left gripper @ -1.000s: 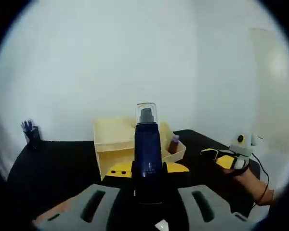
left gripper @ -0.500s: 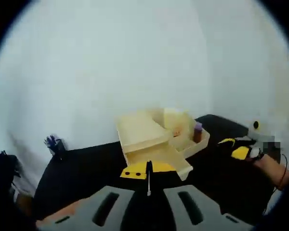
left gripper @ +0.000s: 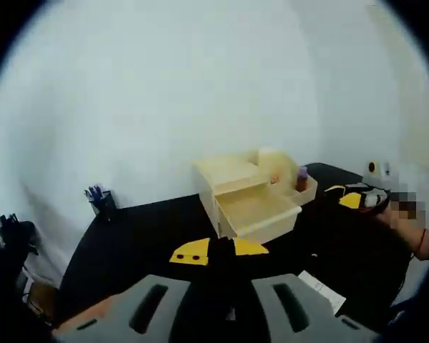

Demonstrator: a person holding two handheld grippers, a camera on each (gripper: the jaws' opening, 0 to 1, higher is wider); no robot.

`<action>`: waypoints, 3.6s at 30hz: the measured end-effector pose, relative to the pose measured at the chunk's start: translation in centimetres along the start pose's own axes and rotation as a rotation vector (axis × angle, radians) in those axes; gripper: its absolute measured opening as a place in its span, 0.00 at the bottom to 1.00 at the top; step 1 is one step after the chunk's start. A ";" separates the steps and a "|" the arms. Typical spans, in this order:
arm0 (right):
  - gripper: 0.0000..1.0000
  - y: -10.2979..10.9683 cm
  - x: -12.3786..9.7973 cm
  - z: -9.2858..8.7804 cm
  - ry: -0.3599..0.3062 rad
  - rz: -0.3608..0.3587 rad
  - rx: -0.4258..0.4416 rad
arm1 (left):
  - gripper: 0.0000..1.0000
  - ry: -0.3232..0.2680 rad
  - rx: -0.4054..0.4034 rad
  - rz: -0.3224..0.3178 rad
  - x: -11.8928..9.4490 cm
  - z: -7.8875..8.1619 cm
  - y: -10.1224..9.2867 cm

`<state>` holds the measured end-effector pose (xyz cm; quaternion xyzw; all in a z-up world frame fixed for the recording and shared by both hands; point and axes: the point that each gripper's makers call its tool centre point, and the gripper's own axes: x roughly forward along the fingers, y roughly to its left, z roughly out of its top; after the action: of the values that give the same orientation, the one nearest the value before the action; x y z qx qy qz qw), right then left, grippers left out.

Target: Open the drawer, pick up the cosmetic bottles from the table one by one, place them into the drawer, release the gripper, close the drawer, and move the gripper away

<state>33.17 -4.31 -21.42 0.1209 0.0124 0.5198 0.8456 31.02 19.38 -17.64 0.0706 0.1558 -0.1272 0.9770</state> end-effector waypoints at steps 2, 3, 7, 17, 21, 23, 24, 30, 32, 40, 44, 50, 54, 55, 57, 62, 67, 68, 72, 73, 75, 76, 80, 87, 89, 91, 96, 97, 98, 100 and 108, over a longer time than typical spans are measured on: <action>0.31 -0.1 -0.1 0.1 -0.008 0.000 0.015 | 0.10 0.009 0.007 -0.015 0.3 -0.9 0.1; 0.30 -0.1 -0.2 0.2 -0.013 0.002 0.020 | 0.11 0.012 0.013 -0.021 0.3 -1.3 0.1; 0.30 0.1 -0.3 0.6 -0.027 0.003 0.022 | 0.25 0.039 0.050 -0.048 1.1 -3.6 0.0; 0.30 0.7 0.0 -0.1 -0.003 0.012 -0.004 | 0.30 0.058 0.036 -0.082 1.5 -6.7 -0.3; 0.30 0.7 0.0 0.0 -0.003 0.015 -0.004 | 0.34 0.050 0.031 -0.116 1.5 -7.9 -1.1; 0.30 0.6 0.0 0.0 -0.003 0.015 -0.004 | 0.36 0.055 0.026 -0.123 1.5 -8.5 -1.4; 0.30 0.6 0.0 0.0 -0.002 0.015 -0.004 | 0.36 0.058 0.027 -0.130 1.5 -8.8 -1.6; 0.30 0.0 0.3 0.1 0.007 0.016 -0.005 | 0.36 0.079 0.030 -0.147 1.9 -10.1 -1.7; 0.30 -0.5 0.5 0.3 0.010 0.017 -0.004 | 0.36 0.082 0.040 -0.150 1.9 -10.7 -2.2; 0.30 -1.7 1.0 1.0 0.009 0.015 -0.003 | 0.33 0.092 0.037 -0.172 1.9 -12.2 -4.2; 0.30 -1.9 1.1 1.1 0.010 0.014 -0.005 | 0.33 0.097 0.039 -0.176 1.9 -13.0 -5.1; 0.30 -1.7 1.1 1.1 0.014 0.018 -0.008 | 0.33 0.097 0.025 -0.181 2.1 -13.9 -5.7; 0.30 -1.5 1.1 1.0 0.014 0.019 -0.009 | 0.32 0.095 0.024 -0.180 2.1 -14.5 -6.9; 0.30 -1.5 1.1 1.0 0.015 0.019 -0.009 | 0.32 0.093 0.024 -0.182 2.2 -14.6 -6.7; 0.30 -1.5 1.1 0.9 0.016 0.018 -0.009 | 0.32 0.088 0.017 -0.187 2.6 -14.5 -6.4; 0.29 -1.2 1.0 0.8 0.018 0.019 -0.010 | 0.31 0.081 0.016 -0.189 3.2 -14.9 -6.8; 0.29 -0.5 0.9 0.5 0.019 0.021 -0.012 | 0.29 0.059 0.003 -0.187 3.7 -14.9 -6.4; 0.29 -0.6 0.9 0.5 0.019 0.022 -0.012 | 0.28 0.055 -0.001 -0.180 3.9 -15.0 -6.4; 0.29 -0.7 0.9 0.6 0.018 0.022 -0.011 | 0.19 0.035 0.000 -0.165 4.4 -14.8 -5.3; 0.29 -0.7 0.9 0.6 0.018 0.022 -0.010 | 0.19 0.033 0.001 -0.165 4.4 -14.7 -5.1; 0.29 -0.7 1.0 0.6 0.019 0.022 -0.012 | 0.19 0.030 0.015 -0.159 4.4 -14.6 -4.9; 0.29 -0.7 1.0 0.6 0.020 0.023 -0.012 | 0.19 0.032 0.021 -0.155 4.4 -14.5 -4.8; 0.29 -0.7 1.1 0.4 0.028 0.026 -0.015 | 0.18 0.027 0.045 -0.134 4.3 -13.8 -4.2; 0.29 -0.2 1.2 0.0 0.040 0.038 -0.019 | 0.18 0.006 0.044 -0.135 3.2 -11.6 -3.1; 0.29 0.0 1.2 -0.2 0.046 0.042 -0.022 | 0.18 -0.001 0.050 -0.130 2.9 -10.8 -3.2; 0.29 0.3 1.2 -0.3 0.051 0.047 -0.024 | 0.18 -0.012 0.052 -0.128 2.4 -10.0 -3.5; 0.29 1.0 1.2 -0.8 0.064 0.057 -0.032 | 0.18 -0.039 0.052 -0.124 1.7 -7.1 -2.6; 0.29 1.2 1.2 -0.9 0.066 0.059 -0.034 | 0.18 -0.045 0.050 -0.126 1.5 -6.6 -2.7; 0.29 1.3 1.2 -0.9 0.067 0.060 -0.034 | 0.18 -0.047 0.049 -0.128 1.5 -6.3 -2.7; 0.29 1.6 1.2 -1.1 0.069 0.061 -0.035 | 0.18 -0.058 0.038 -0.138 1.4 -5.3 -2.7; 0.29 3.7 1.7 -2.7 0.107 0.111 -0.057 | 0.18 -0.084 0.040 -0.172 0.8 -4.1 -4.8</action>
<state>30.36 -0.68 -23.04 0.0692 0.0358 0.5717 0.8168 29.27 15.38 -22.23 0.0708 0.1176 -0.2167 0.9665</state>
